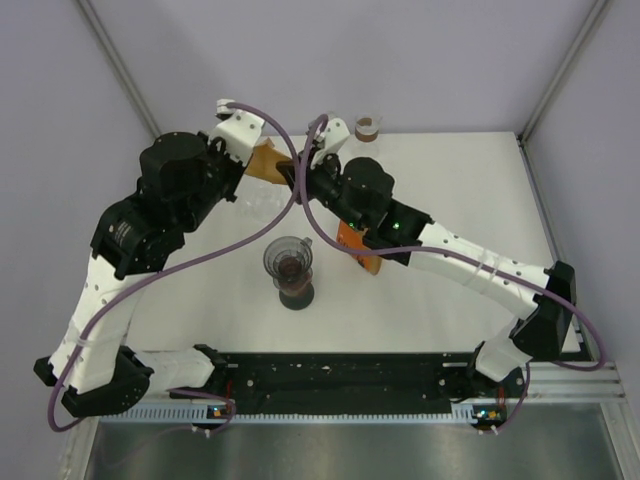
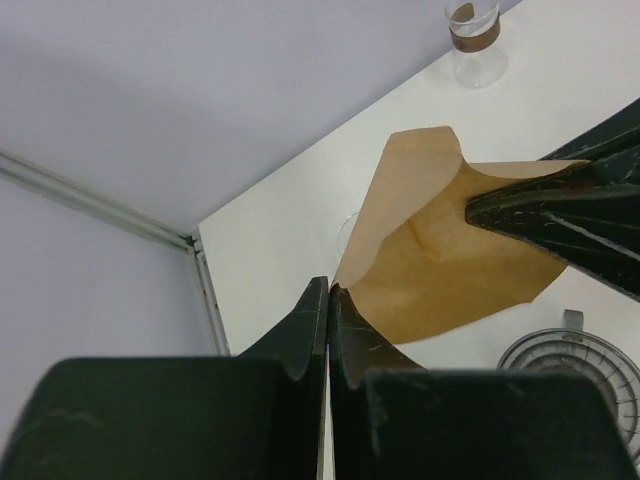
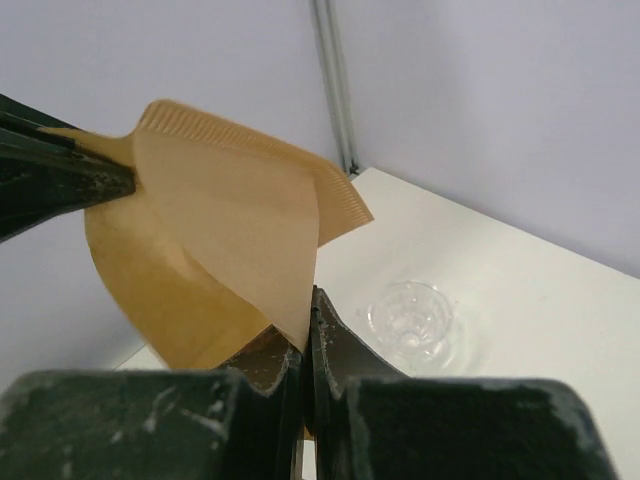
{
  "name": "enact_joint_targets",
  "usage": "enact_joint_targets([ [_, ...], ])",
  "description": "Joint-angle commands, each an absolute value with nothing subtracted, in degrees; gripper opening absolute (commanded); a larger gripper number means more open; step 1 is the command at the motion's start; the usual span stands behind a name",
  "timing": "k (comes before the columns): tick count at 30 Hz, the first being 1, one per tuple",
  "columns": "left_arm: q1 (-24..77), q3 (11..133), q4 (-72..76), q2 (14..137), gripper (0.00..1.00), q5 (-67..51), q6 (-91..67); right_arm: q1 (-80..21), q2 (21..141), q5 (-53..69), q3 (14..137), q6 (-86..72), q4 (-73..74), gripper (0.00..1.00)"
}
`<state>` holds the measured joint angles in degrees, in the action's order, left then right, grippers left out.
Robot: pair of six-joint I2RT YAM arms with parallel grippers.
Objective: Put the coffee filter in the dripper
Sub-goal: Adjust the coffee filter.
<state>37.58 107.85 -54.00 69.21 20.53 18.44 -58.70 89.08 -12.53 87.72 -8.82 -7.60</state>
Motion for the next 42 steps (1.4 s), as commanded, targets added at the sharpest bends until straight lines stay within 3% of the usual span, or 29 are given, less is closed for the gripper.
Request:
enact_joint_targets([
  [1,37.70,107.32,-50.01,68.03,0.00,23.99,21.80,-58.01,86.48,-16.26,88.59,-7.03,-6.24,0.00],
  [7,37.62,107.14,-50.62,67.94,0.00,23.65,21.97,-57.04,85.87,-15.83,87.89,-6.86,-6.67,0.00],
  [8,37.70,107.14,-51.06,67.85,0.00,22.60,21.54,-57.13,85.87,-14.52,87.63,-6.33,-8.07,0.02],
  [10,37.97,107.31,-52.29,68.11,0.00,20.66,20.48,-57.04,86.83,-12.05,88.41,-6.15,-9.31,0.22],
  [11,38.06,107.31,-52.73,68.20,0.00,19.35,19.70,-57.13,87.71,-11.08,89.64,-6.15,-9.23,0.26],
  [16,38.23,107.31,-53.88,68.64,0.00,17.05,17.14,-57.22,91.49,-7.03,93.16,-6.33,-10.98,0.33],
  [19,38.41,108.19,-54.14,69.08,0.00,16.09,16.26,-57.13,92.37,-8.26,93.69,-6.68,-11.69,0.29],
  [24,38.32,107.75,-53.62,68.99,0.00,18.18,17.22,-57.13,93.60,-11.32,95.36,-6.33,-8.71,0.01],
  [25,38.32,107.49,-53.09,68.91,0.00,19.41,17.75,-57.13,93.43,-12.82,95.36,-5.98,-8.01,0.00],
  [33,38.23,104.68,-49.92,67.32,0.00,25.05,22.85,-54.41,87.10,-22.93,88.42,-3.87,-8.17,0.00],
  [42,38.23,103.98,-49.48,66.54,0.00,26.19,24.08,-54.40,87.01,-23.37,88.95,-3.17,-5.27,0.00],
])
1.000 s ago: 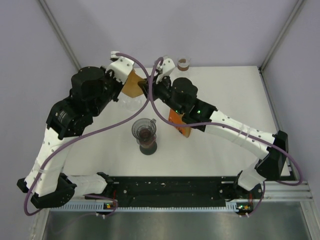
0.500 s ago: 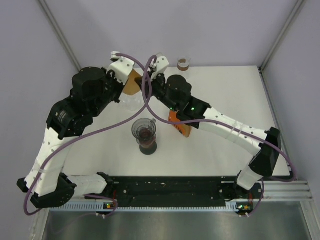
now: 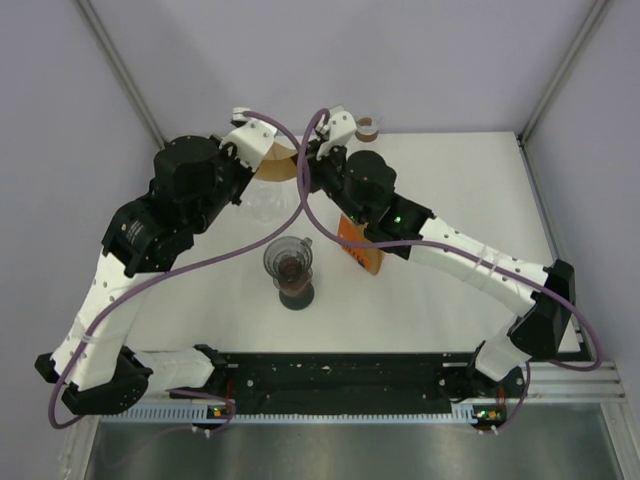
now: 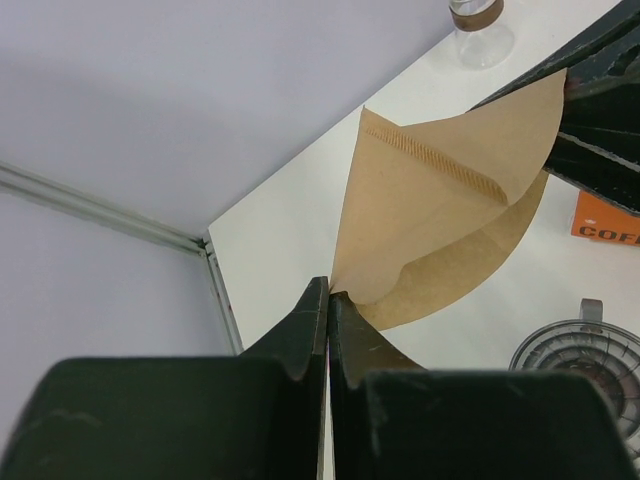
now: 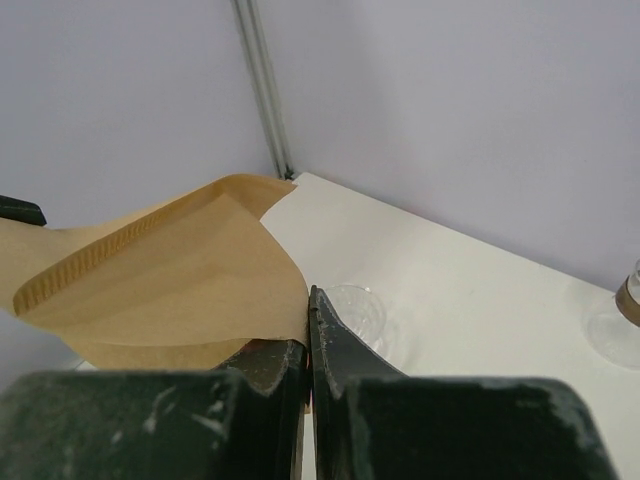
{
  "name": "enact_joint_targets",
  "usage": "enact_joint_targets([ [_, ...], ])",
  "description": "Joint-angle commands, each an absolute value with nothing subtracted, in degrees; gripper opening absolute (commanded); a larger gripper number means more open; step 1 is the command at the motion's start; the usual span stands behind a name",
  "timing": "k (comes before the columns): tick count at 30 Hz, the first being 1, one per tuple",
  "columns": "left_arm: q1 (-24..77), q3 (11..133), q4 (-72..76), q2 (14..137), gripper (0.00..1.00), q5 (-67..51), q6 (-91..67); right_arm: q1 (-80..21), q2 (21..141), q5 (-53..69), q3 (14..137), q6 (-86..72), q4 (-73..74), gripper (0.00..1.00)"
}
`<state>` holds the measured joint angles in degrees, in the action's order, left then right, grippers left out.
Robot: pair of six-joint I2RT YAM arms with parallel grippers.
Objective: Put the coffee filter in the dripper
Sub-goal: Adjust the coffee filter, then place the coffee filter in the dripper holder.
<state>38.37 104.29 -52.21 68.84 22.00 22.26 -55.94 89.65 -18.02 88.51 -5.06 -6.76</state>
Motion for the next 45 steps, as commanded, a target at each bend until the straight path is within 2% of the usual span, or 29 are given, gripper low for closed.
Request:
enact_joint_targets([
  [1,38.23,103.89,-49.31,66.27,0.00,26.10,24.08,-54.40,86.84,-23.64,88.95,-3.16,-5.19,0.00],
  [4,38.23,103.97,-49.83,65.92,0.00,23.13,23.56,-54.49,87.27,-21.46,89.99,-3.51,-4.14,0.00],
  [5,38.23,104.32,-50.70,66.00,0.03,20.59,23.03,-54.41,87.97,-19.79,91.04,-3.69,-3.00,0.00],
  [8,38.23,105.90,-54.57,66.44,0.38,13.55,20.14,-54.40,90.43,-14.17,97.79,-5.27,7.43,0.00],
  [10,38.23,107.05,-55.72,66.53,0.54,11.96,18.12,-54.32,91.49,-9.78,101.93,-6.23,16.13,0.00],
  [14,37.88,110.82,-59.14,66.71,0.74,9.32,13.81,-51.86,90.79,-2.39,105.73,-10.18,30.29,0.00],
  [18,35.87,114.78,-62.22,67.06,0.84,4.06,9.94,-50.98,91.05,1.13,108.45,-11.95,42.16,0.00],
  [25,27.43,113.83,-65.48,66.97,0.86,3.77,6.51,-51.50,96.06,12.47,114.69,-13.71,56.50,0.00],
  [28,24.35,110.31,-65.39,65.92,0.86,4.31,5.10,-53.43,99.22,12.66,116.62,-13.27,60.46,0.00],
  [40,17.05,101.43,-66.71,65.65,0.86,1.68,3.16,-54.93,106.17,13.28,117.60,-12.04,61.26,0.00],
  [41,16.70,100.99,-66.62,65.57,0.86,1.23,2.99,-54.84,106.52,13.01,117.60,-11.95,61.26,0.02],
  [45,16.00,99.76,-66.27,65.92,0.86,0.44,2.64,-54.84,108.10,13.01,118.38,-11.34,61.61,0.20],
])
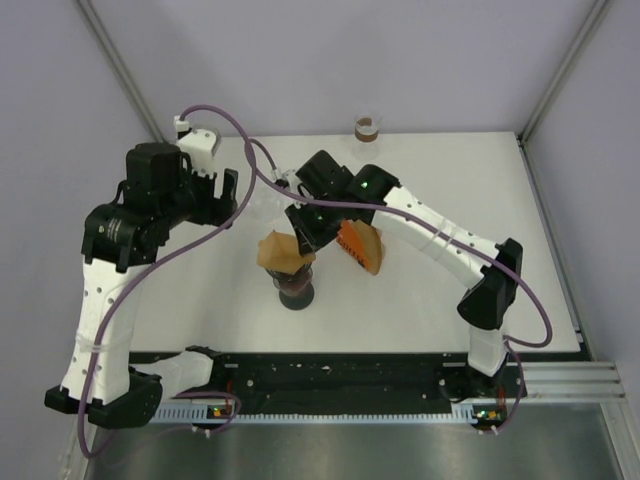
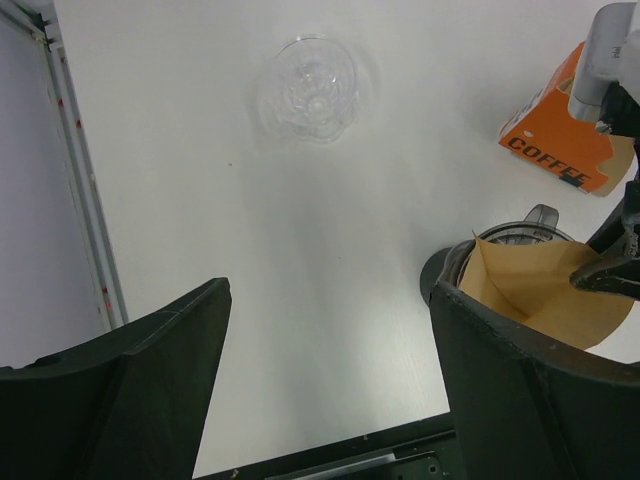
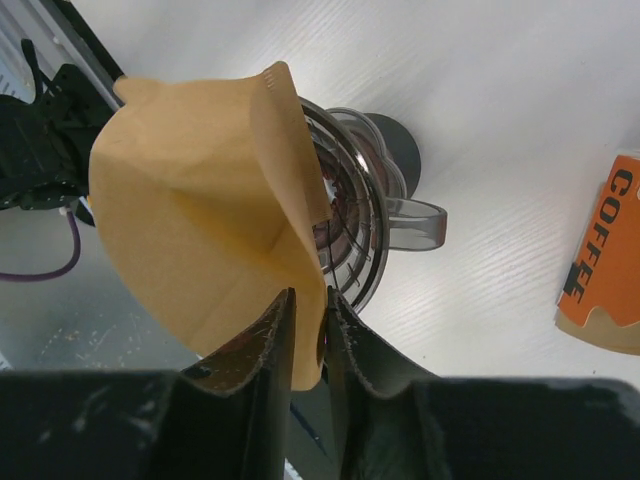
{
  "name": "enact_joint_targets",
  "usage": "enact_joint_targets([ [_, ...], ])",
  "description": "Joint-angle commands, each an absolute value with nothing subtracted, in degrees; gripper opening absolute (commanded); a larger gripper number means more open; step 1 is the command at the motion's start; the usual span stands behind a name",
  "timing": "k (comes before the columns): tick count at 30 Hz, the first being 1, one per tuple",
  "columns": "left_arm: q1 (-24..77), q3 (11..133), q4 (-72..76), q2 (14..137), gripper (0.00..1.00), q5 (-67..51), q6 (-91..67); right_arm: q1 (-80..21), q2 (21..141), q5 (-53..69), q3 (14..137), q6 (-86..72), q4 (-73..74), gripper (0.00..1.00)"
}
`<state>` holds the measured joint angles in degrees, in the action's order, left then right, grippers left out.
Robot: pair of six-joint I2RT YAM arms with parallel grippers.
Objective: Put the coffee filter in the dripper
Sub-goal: Place the coffee filter in the dripper holder.
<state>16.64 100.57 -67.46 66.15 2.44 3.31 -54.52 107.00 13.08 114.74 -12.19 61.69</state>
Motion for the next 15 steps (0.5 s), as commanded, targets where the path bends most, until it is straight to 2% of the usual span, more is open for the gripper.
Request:
enact_joint_targets([
  [1,15.91,99.58,-66.27,65.92,0.86,0.27,2.55,-54.84,108.19,13.18,118.82,-11.08,61.52,0.24],
  [5,15.47,99.49,-66.09,65.83,0.86,0.35,2.37,-54.84,108.37,11.61,122.25,-10.02,61.44,0.32],
  [12,14.07,99.23,-65.22,66.18,0.86,0.35,2.20,-54.84,107.49,5.29,130.85,-6.16,60.91,0.39],
  [14,13.28,98.27,-64.60,66.18,0.87,0.35,2.11,-54.84,106.35,4.40,131.57,-4.58,58.90,0.37],
  [15,12.75,97.57,-64.25,66.27,0.87,0.26,2.02,-54.93,105.56,4.74,130.70,-4.05,57.32,0.30],
])
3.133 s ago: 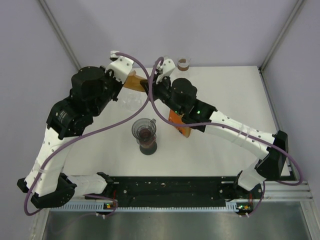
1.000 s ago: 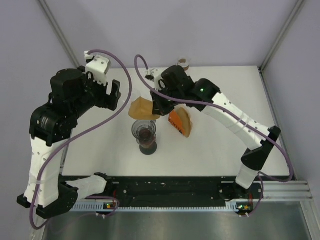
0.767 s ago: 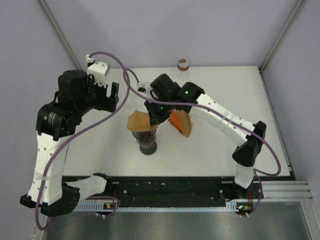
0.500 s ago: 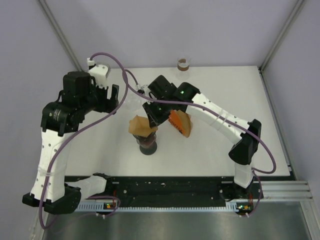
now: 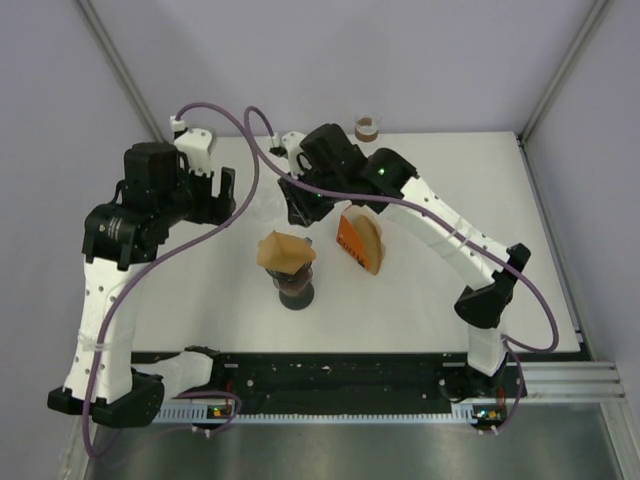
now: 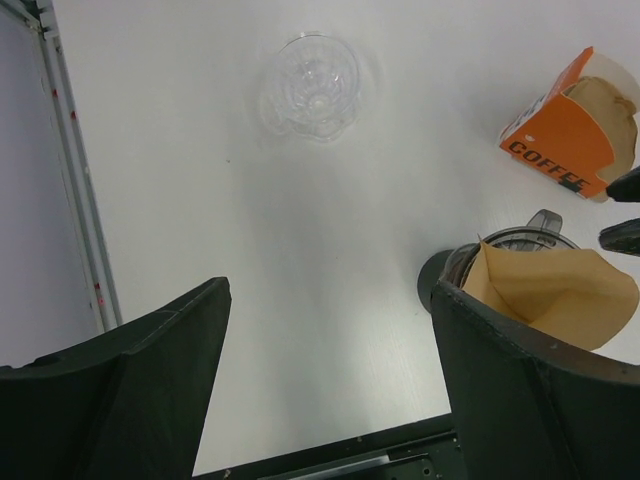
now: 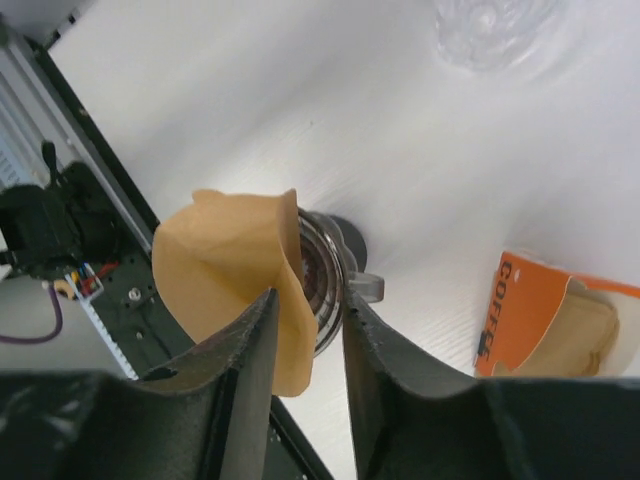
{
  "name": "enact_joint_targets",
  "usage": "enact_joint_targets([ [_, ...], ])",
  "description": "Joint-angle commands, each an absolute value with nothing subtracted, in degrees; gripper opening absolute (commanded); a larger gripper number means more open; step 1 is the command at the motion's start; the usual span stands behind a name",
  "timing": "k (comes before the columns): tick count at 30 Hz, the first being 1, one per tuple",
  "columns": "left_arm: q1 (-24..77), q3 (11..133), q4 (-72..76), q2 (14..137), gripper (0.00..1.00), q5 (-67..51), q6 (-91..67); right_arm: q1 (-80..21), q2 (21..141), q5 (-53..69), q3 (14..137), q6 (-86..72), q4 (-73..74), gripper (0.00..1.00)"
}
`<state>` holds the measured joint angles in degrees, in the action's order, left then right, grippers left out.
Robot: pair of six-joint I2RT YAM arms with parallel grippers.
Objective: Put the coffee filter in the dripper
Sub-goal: Place the coffee filter in the dripper holder.
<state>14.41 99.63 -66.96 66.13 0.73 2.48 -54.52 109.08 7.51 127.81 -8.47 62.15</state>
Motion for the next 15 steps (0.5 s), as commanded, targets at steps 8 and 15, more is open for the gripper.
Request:
enact_joint_targets([
  [8,2.48,90.80,-64.86,67.59,0.86,-11.41,-3.16,-59.23,103.45,14.06,116.38,-0.71,49.66,0.00],
  [15,-2.90,84.21,-63.55,68.21,0.83,-21.44,-7.47,-60.11,107.13,11.25,115.31,1.56,50.36,0.00],
])
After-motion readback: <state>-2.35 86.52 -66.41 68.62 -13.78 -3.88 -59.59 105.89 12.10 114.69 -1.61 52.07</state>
